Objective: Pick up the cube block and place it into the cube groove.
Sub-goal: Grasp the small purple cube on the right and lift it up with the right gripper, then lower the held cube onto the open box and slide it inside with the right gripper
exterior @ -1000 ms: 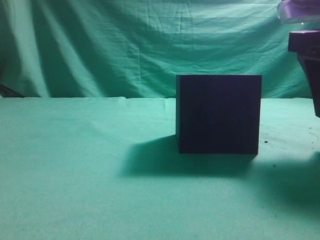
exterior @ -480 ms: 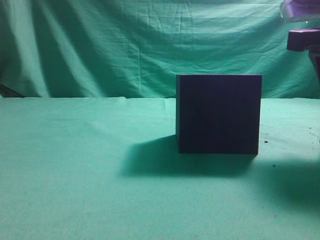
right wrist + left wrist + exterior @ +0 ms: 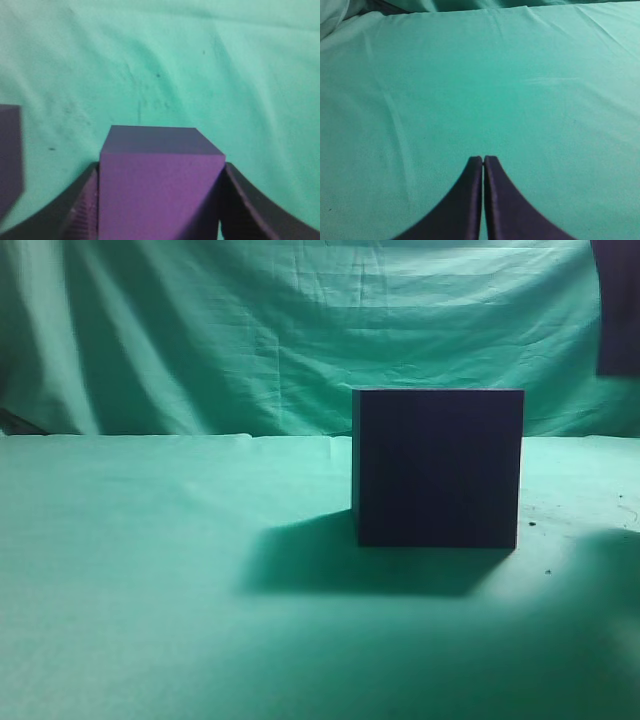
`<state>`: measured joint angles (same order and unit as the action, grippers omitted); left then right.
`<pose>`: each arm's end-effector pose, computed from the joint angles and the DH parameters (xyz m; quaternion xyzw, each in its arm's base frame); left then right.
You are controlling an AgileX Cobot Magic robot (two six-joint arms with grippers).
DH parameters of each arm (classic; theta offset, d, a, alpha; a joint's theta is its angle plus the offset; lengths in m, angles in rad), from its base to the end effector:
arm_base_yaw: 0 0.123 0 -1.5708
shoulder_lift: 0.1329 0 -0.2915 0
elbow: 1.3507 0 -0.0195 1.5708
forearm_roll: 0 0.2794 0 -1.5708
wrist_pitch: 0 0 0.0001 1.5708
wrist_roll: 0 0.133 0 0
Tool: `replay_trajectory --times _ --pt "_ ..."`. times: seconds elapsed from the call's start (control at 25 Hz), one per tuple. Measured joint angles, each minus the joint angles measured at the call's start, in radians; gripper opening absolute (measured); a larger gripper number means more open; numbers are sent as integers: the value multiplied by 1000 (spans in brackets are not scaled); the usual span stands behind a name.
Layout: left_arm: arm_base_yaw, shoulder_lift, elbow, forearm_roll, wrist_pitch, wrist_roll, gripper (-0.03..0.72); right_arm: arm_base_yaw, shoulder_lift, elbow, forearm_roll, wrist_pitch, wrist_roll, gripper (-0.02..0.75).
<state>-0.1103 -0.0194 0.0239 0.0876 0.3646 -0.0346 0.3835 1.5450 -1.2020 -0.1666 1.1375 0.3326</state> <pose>0.1147 -0.0085 0.1616 0.0535 0.7972 -0.0065 0.6013 0.3137 0.1050 0.2317 -0.0534 0.9916 -0.0424 0.1102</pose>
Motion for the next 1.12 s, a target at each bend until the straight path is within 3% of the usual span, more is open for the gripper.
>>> replay_trajectory --times 0.2,0.4,0.52,1.12 --pt "0 0 0 0 0 0 0 58 -11 -135 87 87 -27 426" --pt "0 0 0 0 0 0 0 246 -10 -144 110 97 -14 426" --pt "0 0 0 0 0 0 0 310 8 -151 115 92 46 426" --pt "0 0 0 0 0 0 0 328 139 -221 120 56 181 426"
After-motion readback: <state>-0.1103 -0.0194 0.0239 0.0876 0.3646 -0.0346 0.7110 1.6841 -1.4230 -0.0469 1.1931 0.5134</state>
